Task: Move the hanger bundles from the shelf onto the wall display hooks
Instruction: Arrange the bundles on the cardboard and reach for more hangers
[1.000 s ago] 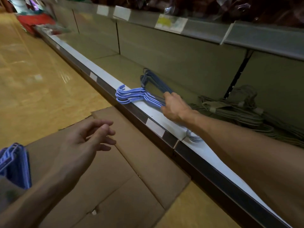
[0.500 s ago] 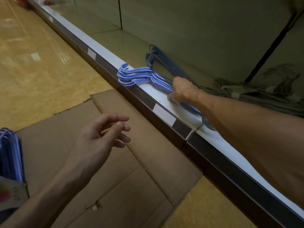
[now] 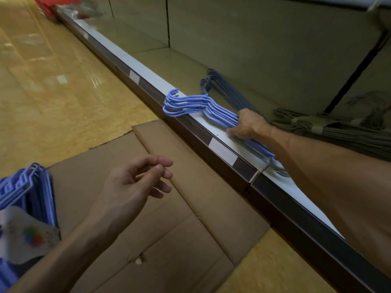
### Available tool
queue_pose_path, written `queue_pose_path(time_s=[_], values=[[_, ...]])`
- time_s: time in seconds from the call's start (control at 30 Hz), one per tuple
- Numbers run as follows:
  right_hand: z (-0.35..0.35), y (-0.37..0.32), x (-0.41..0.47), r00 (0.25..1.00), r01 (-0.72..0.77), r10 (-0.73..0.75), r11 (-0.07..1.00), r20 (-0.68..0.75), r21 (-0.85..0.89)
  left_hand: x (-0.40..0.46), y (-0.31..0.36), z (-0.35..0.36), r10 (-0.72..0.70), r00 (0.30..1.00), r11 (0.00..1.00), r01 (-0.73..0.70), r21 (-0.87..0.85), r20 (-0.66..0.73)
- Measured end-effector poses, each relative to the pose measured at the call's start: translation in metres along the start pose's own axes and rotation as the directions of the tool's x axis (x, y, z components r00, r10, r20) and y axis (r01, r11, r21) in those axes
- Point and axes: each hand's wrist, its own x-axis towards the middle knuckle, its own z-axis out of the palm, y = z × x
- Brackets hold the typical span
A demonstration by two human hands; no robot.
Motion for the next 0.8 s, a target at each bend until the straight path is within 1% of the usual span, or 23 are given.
queue_pose_path(time_s=[0.03,0.07,0.1,0.13,0.17,0.23,0.3,0.4,0.47,0.53,0.6,0.67,0.73,0.8], values=[[-0.001,0.001,-0.001,1.000,0.003,-0.004,0.997,0.013,0.079,-0.002,0.001,-0.002,-0.005,1.000,1.000,0.005,0.005,-0.005],[-0.001,0.002,-0.003,1.000,0.005,-0.011,0.978,0.025,0.210,-0.004,0.002,-0.004,-0.009,1.000,1.000,0.009,0.007,-0.007],[-0.002,0.002,-0.005,0.999,-0.003,-0.014,0.931,0.044,0.366,-0.006,0.004,-0.006,-0.012,1.000,1.000,0.012,0.009,-0.007],[-0.003,0.002,-0.007,0.998,-0.016,-0.019,0.864,0.064,0.503,-0.008,0.006,-0.008,-0.011,1.000,1.000,0.012,0.013,-0.006],[-0.004,0.001,-0.009,0.997,-0.026,-0.024,0.801,0.075,0.598,-0.011,0.009,-0.010,-0.008,1.000,1.000,0.008,0.018,-0.006],[-0.007,0.000,-0.014,0.996,-0.039,-0.037,0.670,0.087,0.741,-0.014,0.014,-0.013,0.001,1.000,1.000,-0.001,0.024,-0.008],[-0.009,-0.003,-0.017,0.996,-0.062,-0.028,0.530,0.090,0.846,-0.018,0.020,-0.017,0.011,1.000,0.999,-0.011,0.032,-0.009],[-0.013,-0.010,-0.023,0.995,-0.094,0.002,0.309,0.098,0.946,-0.023,0.027,-0.021,0.022,1.000,0.998,-0.022,0.055,-0.001],[-0.017,-0.013,-0.026,0.992,-0.122,0.011,0.131,0.122,0.984,-0.025,0.032,-0.023,0.026,1.000,0.997,-0.026,0.071,0.004],[-0.022,-0.013,-0.031,0.988,-0.156,0.009,0.002,0.156,0.988,-0.028,0.037,-0.024,0.031,0.999,0.996,-0.031,0.081,0.007],[-0.024,-0.012,-0.038,0.984,-0.176,-0.010,-0.066,0.176,0.982,-0.030,0.041,-0.027,0.044,0.999,0.995,-0.044,0.092,0.004],[-0.023,-0.011,-0.047,0.982,-0.186,-0.040,-0.094,0.183,0.978,-0.032,0.047,-0.029,0.056,0.998,0.993,-0.056,0.102,0.005],[-0.022,-0.011,-0.056,0.980,-0.189,-0.075,-0.064,0.185,0.980,-0.032,0.055,-0.031,0.070,0.998,0.992,-0.070,0.105,-0.002],[-0.021,-0.012,-0.067,0.977,-0.179,-0.113,0.026,0.181,0.984,-0.032,0.063,-0.033,0.086,0.996,0.990,-0.083,0.112,-0.026]])
